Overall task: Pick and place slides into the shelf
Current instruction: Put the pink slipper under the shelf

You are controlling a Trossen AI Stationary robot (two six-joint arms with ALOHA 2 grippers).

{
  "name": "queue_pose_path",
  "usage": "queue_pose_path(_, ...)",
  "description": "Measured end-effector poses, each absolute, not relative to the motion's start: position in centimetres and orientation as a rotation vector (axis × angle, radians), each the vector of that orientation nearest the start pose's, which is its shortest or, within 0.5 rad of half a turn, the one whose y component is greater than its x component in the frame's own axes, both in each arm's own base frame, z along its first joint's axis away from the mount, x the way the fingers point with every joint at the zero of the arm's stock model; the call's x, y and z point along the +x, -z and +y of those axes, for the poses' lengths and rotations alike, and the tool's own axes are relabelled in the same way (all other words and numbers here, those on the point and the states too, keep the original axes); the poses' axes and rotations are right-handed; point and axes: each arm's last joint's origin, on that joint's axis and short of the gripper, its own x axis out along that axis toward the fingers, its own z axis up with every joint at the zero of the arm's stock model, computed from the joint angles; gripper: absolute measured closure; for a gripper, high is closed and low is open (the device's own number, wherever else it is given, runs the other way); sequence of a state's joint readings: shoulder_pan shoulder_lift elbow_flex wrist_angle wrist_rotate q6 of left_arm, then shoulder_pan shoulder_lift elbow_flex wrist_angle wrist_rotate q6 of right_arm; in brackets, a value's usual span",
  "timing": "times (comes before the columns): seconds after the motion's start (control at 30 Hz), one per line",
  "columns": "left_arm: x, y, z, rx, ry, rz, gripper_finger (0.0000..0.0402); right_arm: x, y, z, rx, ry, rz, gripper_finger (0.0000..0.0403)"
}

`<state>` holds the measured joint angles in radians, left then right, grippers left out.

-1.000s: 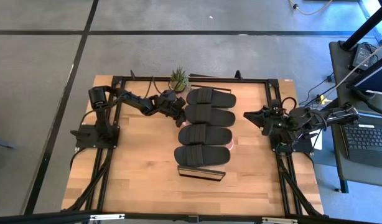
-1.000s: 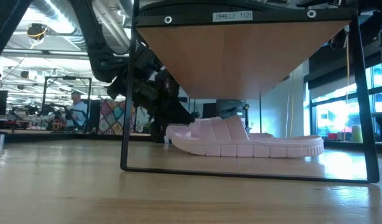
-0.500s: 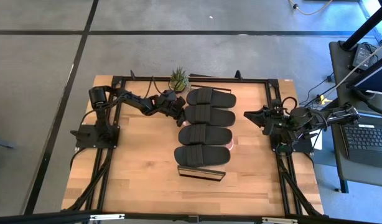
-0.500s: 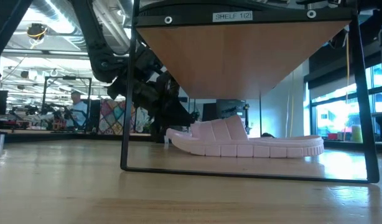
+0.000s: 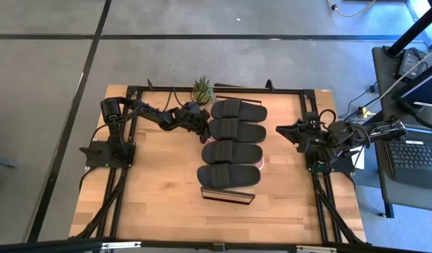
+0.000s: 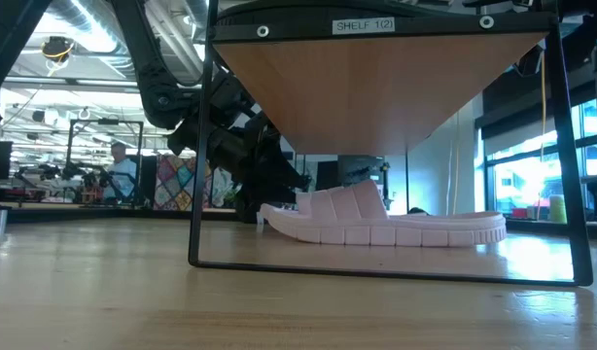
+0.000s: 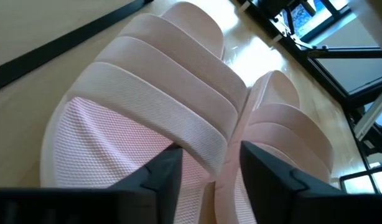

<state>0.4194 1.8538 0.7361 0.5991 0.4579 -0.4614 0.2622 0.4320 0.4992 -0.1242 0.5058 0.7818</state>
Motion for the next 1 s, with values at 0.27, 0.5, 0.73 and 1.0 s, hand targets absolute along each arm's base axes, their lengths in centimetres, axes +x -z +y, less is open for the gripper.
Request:
queue_pose_path(0.27, 31.2, -11.7, 12.5, -0.73, -0.058, 0.477, 0.0206, 11.3, -28.5, 1.6, 0.756, 0.252, -0.045, 0.0316)
queue_pose_path(0.5, 31.2, -12.3, 12.1, -0.698, -0.045, 0.476, 0.0206, 11.3, -28.5, 1.6, 0.756, 0.251, -0.045, 0.0316)
queue_pose_path(0.73, 29.9, -12.8, 11.9, -0.631, -0.174, 0.609, 0.0206, 11.3, -28.5, 1.6, 0.756, 0.252, -0.044, 0.0316)
queue_pose_path(1.0, 29.0, -14.2, 11.4, -0.567, -0.227, 0.665, 0.0205, 11.3, -28.4, 1.6, 0.75, 0.255, -0.035, 0.0316)
